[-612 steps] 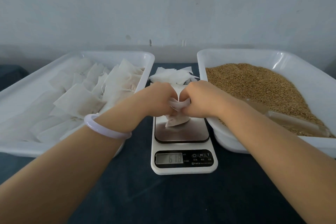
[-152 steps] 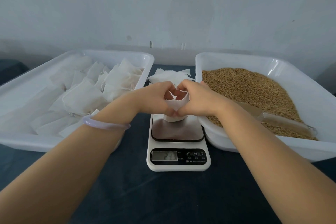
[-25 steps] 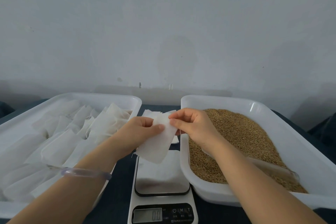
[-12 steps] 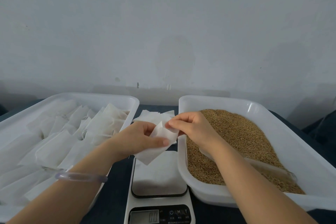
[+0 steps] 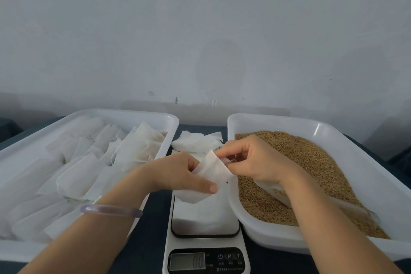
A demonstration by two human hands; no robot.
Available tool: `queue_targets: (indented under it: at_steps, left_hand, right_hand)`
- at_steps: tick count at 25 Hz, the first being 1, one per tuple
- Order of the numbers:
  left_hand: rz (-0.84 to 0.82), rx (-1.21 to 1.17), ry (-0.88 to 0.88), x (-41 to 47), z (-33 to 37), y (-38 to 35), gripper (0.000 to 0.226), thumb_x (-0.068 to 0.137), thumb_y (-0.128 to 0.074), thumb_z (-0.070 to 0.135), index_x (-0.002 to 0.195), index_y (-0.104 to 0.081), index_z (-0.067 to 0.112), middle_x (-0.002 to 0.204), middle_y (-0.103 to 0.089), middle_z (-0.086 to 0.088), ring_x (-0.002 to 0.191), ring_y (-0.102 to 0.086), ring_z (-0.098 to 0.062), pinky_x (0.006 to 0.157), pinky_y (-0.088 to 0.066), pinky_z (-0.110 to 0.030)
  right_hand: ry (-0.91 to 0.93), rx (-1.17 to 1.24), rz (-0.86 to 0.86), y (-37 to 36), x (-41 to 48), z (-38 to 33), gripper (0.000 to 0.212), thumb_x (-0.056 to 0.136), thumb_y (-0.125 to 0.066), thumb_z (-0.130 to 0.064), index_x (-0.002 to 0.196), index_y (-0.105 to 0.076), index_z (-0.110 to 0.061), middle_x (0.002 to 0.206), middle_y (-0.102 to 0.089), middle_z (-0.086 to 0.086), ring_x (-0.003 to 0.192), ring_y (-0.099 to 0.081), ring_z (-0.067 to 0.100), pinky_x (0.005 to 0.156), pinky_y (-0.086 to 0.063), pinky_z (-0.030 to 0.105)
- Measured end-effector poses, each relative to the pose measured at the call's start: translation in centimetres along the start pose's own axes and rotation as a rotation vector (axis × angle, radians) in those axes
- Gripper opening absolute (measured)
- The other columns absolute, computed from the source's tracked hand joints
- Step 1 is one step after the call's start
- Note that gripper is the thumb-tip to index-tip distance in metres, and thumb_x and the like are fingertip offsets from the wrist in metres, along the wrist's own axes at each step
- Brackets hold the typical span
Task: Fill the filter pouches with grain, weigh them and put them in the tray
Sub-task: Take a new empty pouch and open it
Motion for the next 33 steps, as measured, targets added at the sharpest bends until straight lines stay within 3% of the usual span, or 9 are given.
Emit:
queue_targets:
  at_steps: [3,5,9,13,18,23,27,30,33]
  left_hand:
    - [-0.022,-0.004,-0.023,0.0,0.2,0.0,0.035,0.05,-0.08,0.052,0.076,-0.073,0.031,0.076,-0.067,0.015,0.075,-0.063,-0.001,0.069,-0.051,-0.019]
    - [0.029,-0.111,-0.121,0.2,1.0,0.0,0.059,0.048,-0.081,0.047,0.099,-0.067,0.02,0.097,-0.07,0.003,0.095,-0.065,-0.011,0.09,-0.051,-0.033]
    - [-0.054,-0.279,-0.23,0.2,2.1,-1.1,0.047,0.06,-0.084,0.017,0.101,-0.061,0.014,0.087,-0.07,-0.007,0.082,-0.068,-0.023,0.07,-0.053,-0.031]
    - [-0.134,-0.218,-0.096,0.0,1.4,-1.8,0.024,0.072,-0.076,0.006,0.09,-0.061,0.012,0.07,-0.069,0.0,0.056,-0.065,-0.015,0.052,-0.051,-0.023]
    - [0.089,-0.233,-0.095,-0.2,1.4,-0.2,0.016,0.075,-0.076,0.008,0.081,-0.062,0.015,0.063,-0.066,0.005,0.052,-0.06,-0.01,0.053,-0.049,-0.021]
    - [0.217,-0.335,-0.138,-0.8,2.3,0.5,0.017,0.081,-0.071,0.008,0.075,-0.061,0.022,0.058,-0.064,0.006,0.052,-0.056,-0.007,0.049,-0.044,-0.014]
    - [0.28,-0.465,-0.081,-0.9,2.0,0.7,0.006,0.084,-0.065,0.006,0.08,-0.061,0.009,0.057,-0.061,0.002,0.049,-0.055,-0.008,0.044,-0.043,-0.014]
    - [0.307,-0.517,-0.059,-0.9,1.8,0.8,0.004,0.084,-0.064,0.005,0.087,-0.061,0.004,0.062,-0.06,-0.004,0.052,-0.057,-0.012,0.043,-0.044,-0.015]
    - [0.312,-0.56,-0.053,-0.6,1.5,0.8,0.022,0.079,-0.067,0.009,0.101,-0.062,0.007,0.071,-0.059,-0.008,0.059,-0.058,-0.016,0.048,-0.047,-0.018]
  right_hand:
    - [0.001,-0.022,-0.025,0.0,-0.4,-0.2,0.04,0.075,-0.066,0.009,0.099,-0.076,-0.02,0.087,-0.061,0.022,0.08,-0.051,0.019,0.082,-0.043,0.034]
    - [0.017,-0.063,-0.053,-0.4,-0.7,-0.6,0.041,0.074,-0.068,0.006,0.1,-0.075,-0.025,0.081,-0.058,0.015,0.077,-0.049,0.019,0.078,-0.042,0.031]
    - [0.04,-0.174,-0.045,-0.3,-1.2,-1.8,0.043,0.072,-0.072,0.001,0.1,-0.074,-0.031,0.069,-0.052,-0.012,0.063,-0.043,0.006,0.063,-0.037,0.016]
    - [0.001,-0.21,0.002,-0.1,-1.8,-1.8,0.042,0.074,-0.071,-0.003,0.106,-0.072,-0.031,0.068,-0.056,-0.014,0.062,-0.046,0.003,0.063,-0.038,0.014]
    - [-0.234,-0.489,0.143,7.2,-4.0,0.9,0.035,0.069,-0.065,-0.059,0.101,-0.065,-0.045,0.098,-0.065,-0.026,0.092,-0.059,-0.008,0.082,-0.044,0.017]
    - [-0.859,-0.809,-0.175,12.1,-9.6,9.7,0.039,0.07,-0.078,-0.042,0.105,-0.062,-0.031,0.105,-0.057,-0.019,0.101,-0.056,0.005,0.092,-0.045,0.026]
    - [-0.826,-0.748,-0.089,12.2,-9.9,10.8,0.018,0.07,-0.079,-0.025,0.082,-0.067,-0.031,0.093,-0.063,-0.013,0.088,-0.059,0.006,0.08,-0.048,0.027]
    - [-0.752,-0.695,0.063,13.0,-9.7,10.3,0.018,0.074,-0.075,-0.021,0.085,-0.062,-0.027,0.093,-0.062,-0.008,0.085,-0.059,0.008,0.07,-0.047,0.023]
    - [-0.691,-0.694,0.177,12.5,-9.3,10.2,0.028,0.074,-0.076,-0.023,0.089,-0.054,-0.022,0.091,-0.061,-0.004,0.08,-0.06,0.01,0.065,-0.049,0.022]
Point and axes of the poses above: each hand's wrist, its own x-axis towards the middle knuckle, its own y-axis out of the back of the hand, z = x × y, the point moved 6 cm from there along x, towards the middle knuckle
